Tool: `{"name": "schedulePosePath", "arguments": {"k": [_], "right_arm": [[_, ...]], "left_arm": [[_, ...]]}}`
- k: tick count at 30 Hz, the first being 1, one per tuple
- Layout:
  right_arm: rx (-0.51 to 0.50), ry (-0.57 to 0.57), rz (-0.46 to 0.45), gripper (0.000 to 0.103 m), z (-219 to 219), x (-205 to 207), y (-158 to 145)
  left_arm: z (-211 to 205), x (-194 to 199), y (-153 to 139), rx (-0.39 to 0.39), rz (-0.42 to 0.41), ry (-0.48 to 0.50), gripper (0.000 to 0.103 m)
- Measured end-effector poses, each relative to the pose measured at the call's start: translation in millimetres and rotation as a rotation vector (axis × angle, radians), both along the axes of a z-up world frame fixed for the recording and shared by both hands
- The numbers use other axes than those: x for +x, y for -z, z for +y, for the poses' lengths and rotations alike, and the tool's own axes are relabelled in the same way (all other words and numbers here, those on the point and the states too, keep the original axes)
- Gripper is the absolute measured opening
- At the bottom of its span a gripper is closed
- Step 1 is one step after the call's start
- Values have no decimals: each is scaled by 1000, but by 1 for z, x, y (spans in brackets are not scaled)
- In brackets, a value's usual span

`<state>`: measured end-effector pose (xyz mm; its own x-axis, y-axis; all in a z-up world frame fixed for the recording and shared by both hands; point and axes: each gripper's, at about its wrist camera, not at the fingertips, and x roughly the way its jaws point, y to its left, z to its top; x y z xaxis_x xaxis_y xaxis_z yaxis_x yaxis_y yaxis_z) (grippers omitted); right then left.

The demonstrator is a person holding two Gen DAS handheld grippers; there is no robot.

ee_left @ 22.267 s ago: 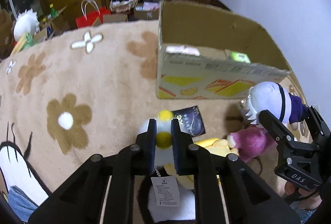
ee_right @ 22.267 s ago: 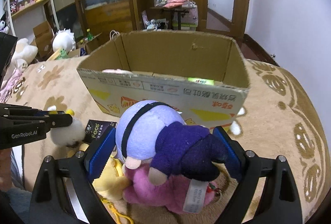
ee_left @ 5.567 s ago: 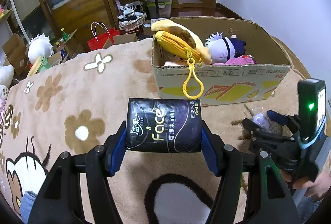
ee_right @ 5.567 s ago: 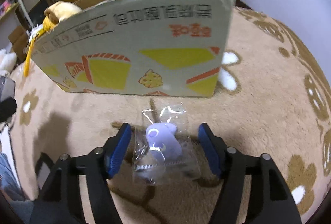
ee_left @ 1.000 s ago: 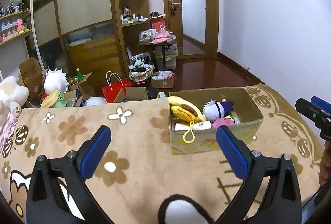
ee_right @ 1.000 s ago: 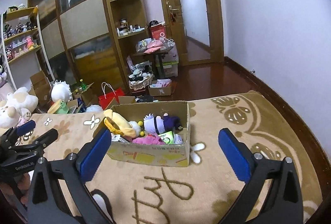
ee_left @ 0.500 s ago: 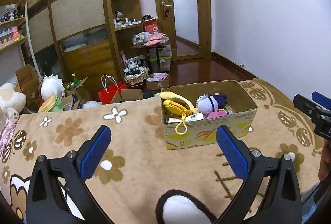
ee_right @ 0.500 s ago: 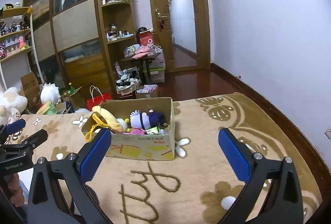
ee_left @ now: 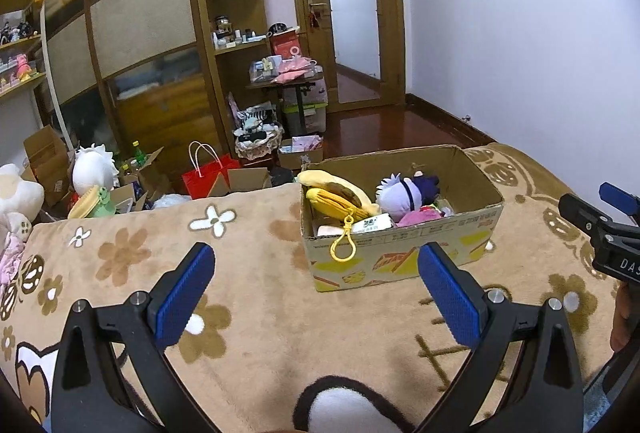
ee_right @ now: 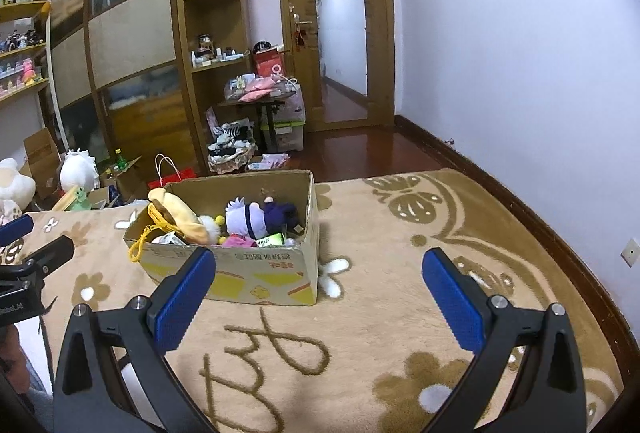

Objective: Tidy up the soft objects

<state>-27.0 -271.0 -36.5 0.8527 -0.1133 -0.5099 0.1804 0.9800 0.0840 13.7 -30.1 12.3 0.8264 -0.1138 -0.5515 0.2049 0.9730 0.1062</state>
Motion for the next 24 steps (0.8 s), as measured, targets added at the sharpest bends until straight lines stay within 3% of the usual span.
{"name": "schedulePosePath", "arguments": {"k": [24], "right_arm": [[-21, -4, -13, 103, 3, -2, 0]], "left_arm": [[-6, -3, 3, 12, 6, 6, 101]]}}
